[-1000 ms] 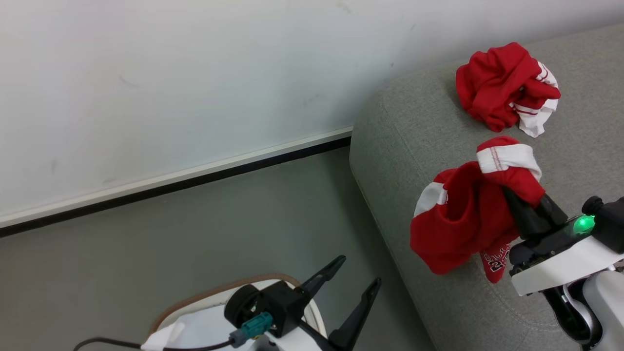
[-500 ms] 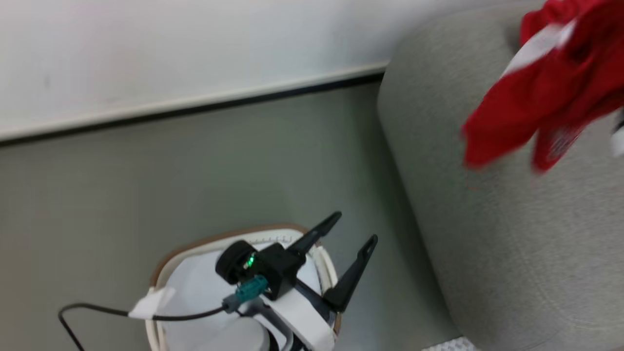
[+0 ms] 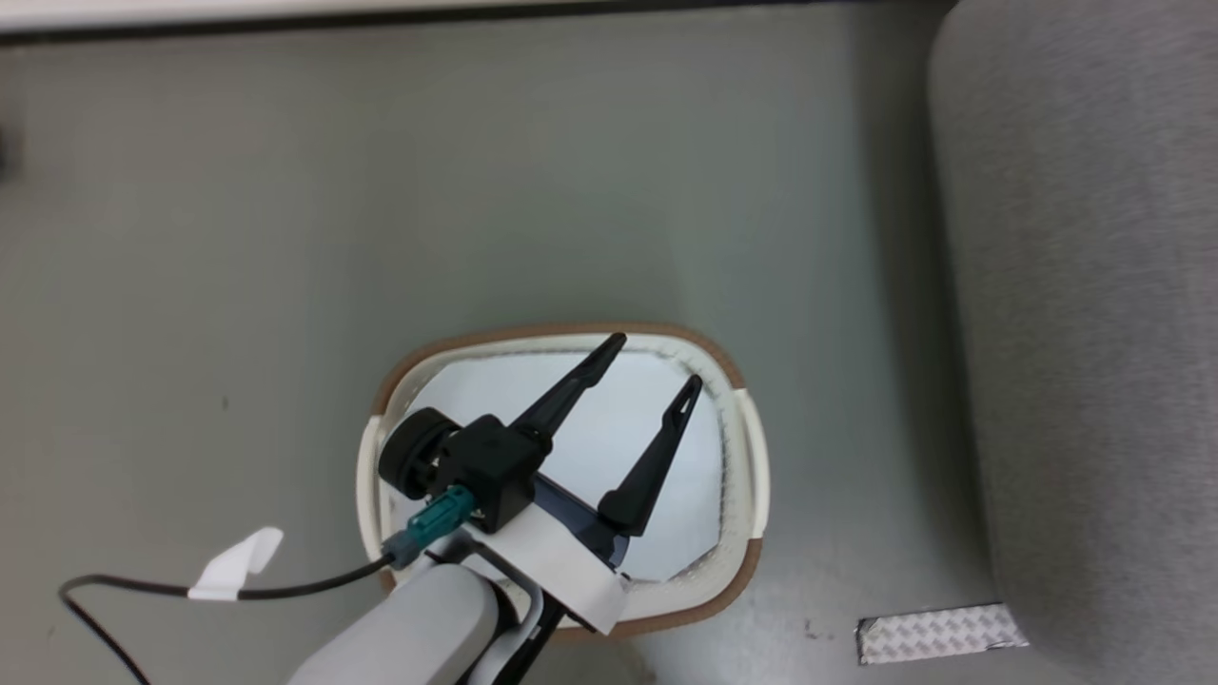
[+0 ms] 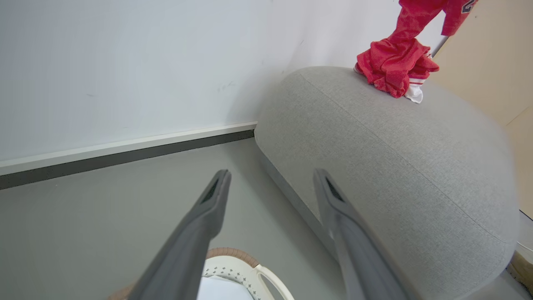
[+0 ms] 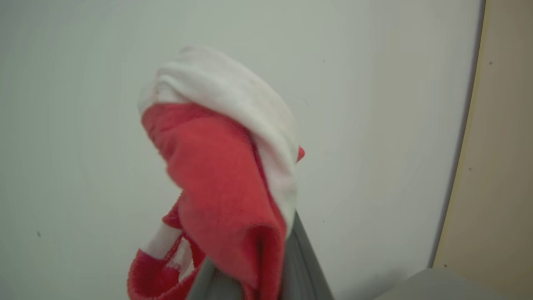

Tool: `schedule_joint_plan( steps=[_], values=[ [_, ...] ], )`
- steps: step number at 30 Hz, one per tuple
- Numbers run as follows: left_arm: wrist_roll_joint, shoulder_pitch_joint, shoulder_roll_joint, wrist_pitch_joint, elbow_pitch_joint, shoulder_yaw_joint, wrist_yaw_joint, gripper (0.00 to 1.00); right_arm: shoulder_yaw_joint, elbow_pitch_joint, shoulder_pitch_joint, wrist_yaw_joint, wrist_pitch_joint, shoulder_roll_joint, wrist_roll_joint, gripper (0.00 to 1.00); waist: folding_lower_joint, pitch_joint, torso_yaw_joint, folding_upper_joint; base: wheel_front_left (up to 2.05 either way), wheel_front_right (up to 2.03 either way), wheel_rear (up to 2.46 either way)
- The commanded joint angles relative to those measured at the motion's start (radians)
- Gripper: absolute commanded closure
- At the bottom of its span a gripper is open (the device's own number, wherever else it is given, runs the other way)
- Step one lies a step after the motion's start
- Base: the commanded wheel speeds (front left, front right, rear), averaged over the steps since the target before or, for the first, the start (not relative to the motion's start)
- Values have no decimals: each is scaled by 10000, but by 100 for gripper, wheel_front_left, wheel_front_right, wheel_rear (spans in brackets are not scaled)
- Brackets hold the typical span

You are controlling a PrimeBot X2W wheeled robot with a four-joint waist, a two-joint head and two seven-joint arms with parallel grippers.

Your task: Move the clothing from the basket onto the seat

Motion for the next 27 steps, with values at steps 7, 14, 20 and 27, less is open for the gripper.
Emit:
schedule_joint_plan(
  steps=[7,14,20,27],
  values=[
    [124,203,401,-3,-241,147,313,0,-2633,2120,637,-23,-331,-88,-1716,100,-2,1505,788,0,0,0,0],
    [143,474,690,104,-427,176,572,0,-4695,3445,1347,-23,-1079,632,-3039,100,-2,1685,779,0,0,0,0],
    [3,688,870,103,-542,325,754,0,-5626,4082,1572,-23,-1517,1174,-4105,0,-2,1239,647,0,0,0,0],
    [-295,920,831,-77,-441,535,810,0,-4840,4493,2093,-23,-1989,1712,-4603,0,-2,261,313,0,0,0,0]
  ],
)
